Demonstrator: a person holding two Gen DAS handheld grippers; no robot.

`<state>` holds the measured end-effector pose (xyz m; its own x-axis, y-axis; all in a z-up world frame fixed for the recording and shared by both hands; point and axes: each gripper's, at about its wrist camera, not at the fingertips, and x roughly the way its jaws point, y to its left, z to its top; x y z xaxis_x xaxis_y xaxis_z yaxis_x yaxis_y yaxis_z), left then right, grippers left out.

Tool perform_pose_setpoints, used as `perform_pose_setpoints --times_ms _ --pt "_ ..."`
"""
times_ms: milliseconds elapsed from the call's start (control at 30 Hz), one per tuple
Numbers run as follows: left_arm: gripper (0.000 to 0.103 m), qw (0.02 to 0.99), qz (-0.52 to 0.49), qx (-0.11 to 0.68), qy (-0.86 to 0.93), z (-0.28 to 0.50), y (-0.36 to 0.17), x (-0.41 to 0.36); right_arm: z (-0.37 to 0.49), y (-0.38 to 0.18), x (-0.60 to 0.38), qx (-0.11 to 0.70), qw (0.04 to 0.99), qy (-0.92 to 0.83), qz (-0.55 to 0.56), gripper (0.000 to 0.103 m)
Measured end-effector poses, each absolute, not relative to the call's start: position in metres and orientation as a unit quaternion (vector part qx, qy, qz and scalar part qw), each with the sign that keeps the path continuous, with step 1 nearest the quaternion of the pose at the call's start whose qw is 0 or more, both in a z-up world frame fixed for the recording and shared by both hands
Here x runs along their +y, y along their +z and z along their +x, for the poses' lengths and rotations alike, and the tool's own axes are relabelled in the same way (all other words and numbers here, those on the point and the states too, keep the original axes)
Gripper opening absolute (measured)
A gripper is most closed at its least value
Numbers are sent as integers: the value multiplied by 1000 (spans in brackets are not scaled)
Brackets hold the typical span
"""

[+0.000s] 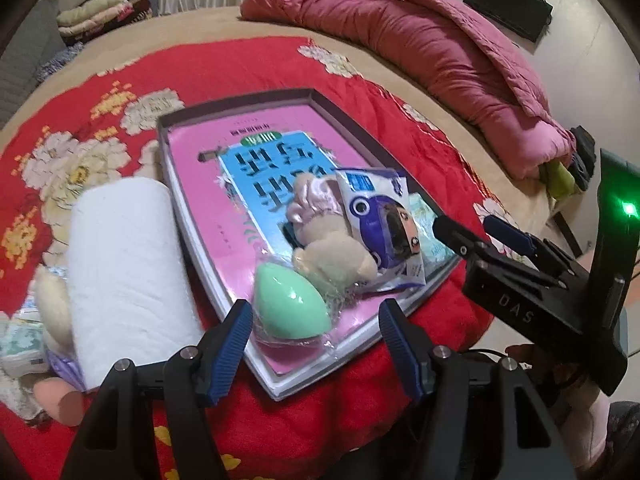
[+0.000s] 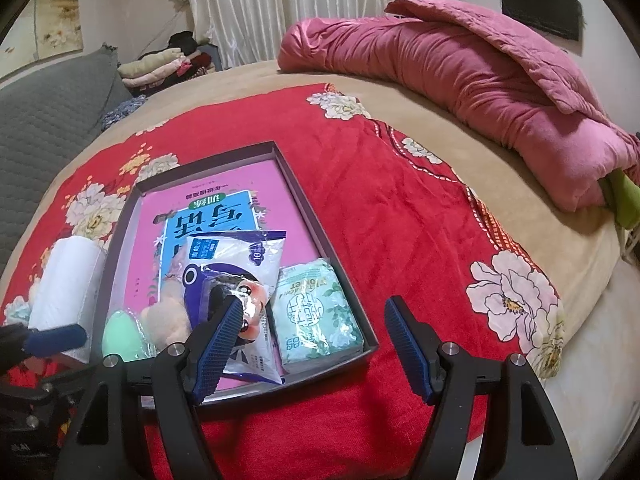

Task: Organize soft objects
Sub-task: 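Move both open tools from the tray back to the pile of items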

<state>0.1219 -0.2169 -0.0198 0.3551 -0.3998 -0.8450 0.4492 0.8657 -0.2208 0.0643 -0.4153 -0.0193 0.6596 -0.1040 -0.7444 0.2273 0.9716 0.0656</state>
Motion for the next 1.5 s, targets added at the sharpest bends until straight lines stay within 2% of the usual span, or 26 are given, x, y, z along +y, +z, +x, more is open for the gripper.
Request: perform_pose_setpoints --times_ms 200,433,900,1500 --pt "65 834 23 491 -251 118 -4 -213 63 -16 -414 395 911 -95 73 75" --pt "65 838 20 487 -247 111 5 -205 47 7 -403 346 931 -106 47 75" --pt "65 847 -9 475 -238 91 19 -171 31 37 -360 334 940 -64 21 75" --pt "65 871 -88 454 -169 53 31 -54 9 81 -261 295 953 59 -21 75"
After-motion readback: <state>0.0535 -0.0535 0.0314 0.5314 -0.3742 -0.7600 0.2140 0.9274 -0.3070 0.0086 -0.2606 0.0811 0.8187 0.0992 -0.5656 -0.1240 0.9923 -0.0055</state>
